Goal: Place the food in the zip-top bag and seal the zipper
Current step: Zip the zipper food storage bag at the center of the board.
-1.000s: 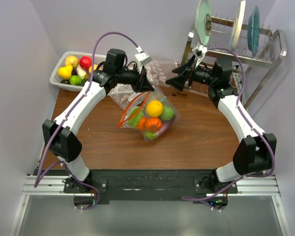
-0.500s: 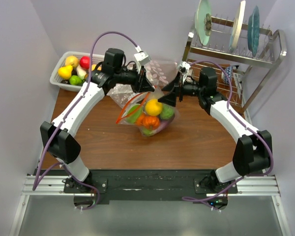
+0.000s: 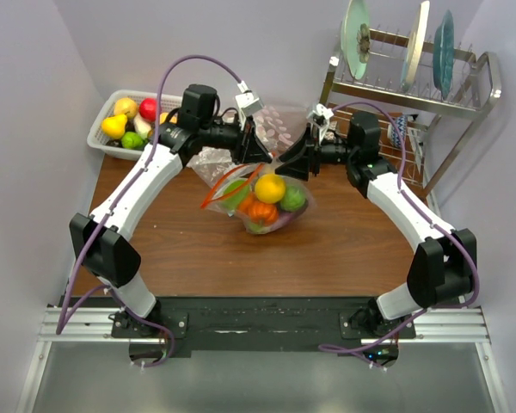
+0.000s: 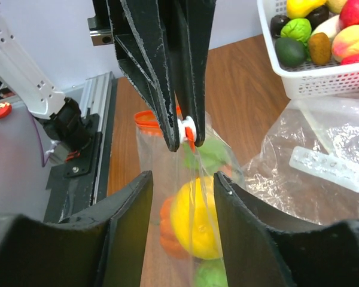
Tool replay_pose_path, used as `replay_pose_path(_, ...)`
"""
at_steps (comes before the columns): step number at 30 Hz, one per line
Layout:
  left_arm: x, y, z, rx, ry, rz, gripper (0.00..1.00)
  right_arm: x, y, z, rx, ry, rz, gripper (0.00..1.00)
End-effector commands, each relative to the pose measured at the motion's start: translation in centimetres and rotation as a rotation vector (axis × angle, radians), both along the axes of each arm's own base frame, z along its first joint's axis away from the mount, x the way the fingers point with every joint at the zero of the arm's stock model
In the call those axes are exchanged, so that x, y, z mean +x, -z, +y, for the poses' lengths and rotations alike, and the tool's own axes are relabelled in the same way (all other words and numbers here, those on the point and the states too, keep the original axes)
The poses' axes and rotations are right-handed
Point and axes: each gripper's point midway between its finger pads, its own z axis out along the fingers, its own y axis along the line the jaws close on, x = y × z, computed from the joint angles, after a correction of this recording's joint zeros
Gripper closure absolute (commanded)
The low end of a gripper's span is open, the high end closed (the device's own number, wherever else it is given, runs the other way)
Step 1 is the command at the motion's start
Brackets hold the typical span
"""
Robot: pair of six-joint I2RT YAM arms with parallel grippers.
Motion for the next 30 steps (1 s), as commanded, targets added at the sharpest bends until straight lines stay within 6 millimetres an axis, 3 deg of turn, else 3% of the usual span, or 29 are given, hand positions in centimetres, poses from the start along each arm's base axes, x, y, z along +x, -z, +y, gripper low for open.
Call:
replay_pose_path(1,-1.9,-3.3,-0.2,-0.064,0.065,-0.071,1.00,-0.6,-2.0,0.5,0.019,-0.045,-0.057,0.57)
replay_pose_path(10,-2.6,-3.0,-0.8,-0.058,0.097,-0.062,1.00,-0.8,-2.3,0.8,0.024,-0.059,-0.054,0.80)
replay_pose_path(11,-2.6,-2.9,-0.8,-0.057,0.099,-0.061,1.00,-0.8,-2.4,0.8,0.025,-0.059,-0.053,0.88)
replay_pose_path(14,-2.4,-2.7,-0.7,-0.045,0.087,-0.069,1.00,-0.7,-2.4,0.8,0.025,-0.050,-0.041,1.00)
replay_pose_path(21,-1.7,-0.9,0.3,0.027,0.014,-0.096,1.00,-0.6,-2.3,0.8,0.030,-0.032,-0.013,1.00)
replay_pose_path(30,-1.9,0.2,1.3,0.055,-0.034,-0.120,1.00,0.1,-4.1,0.7,0.073,0.015,-0.017,1.00)
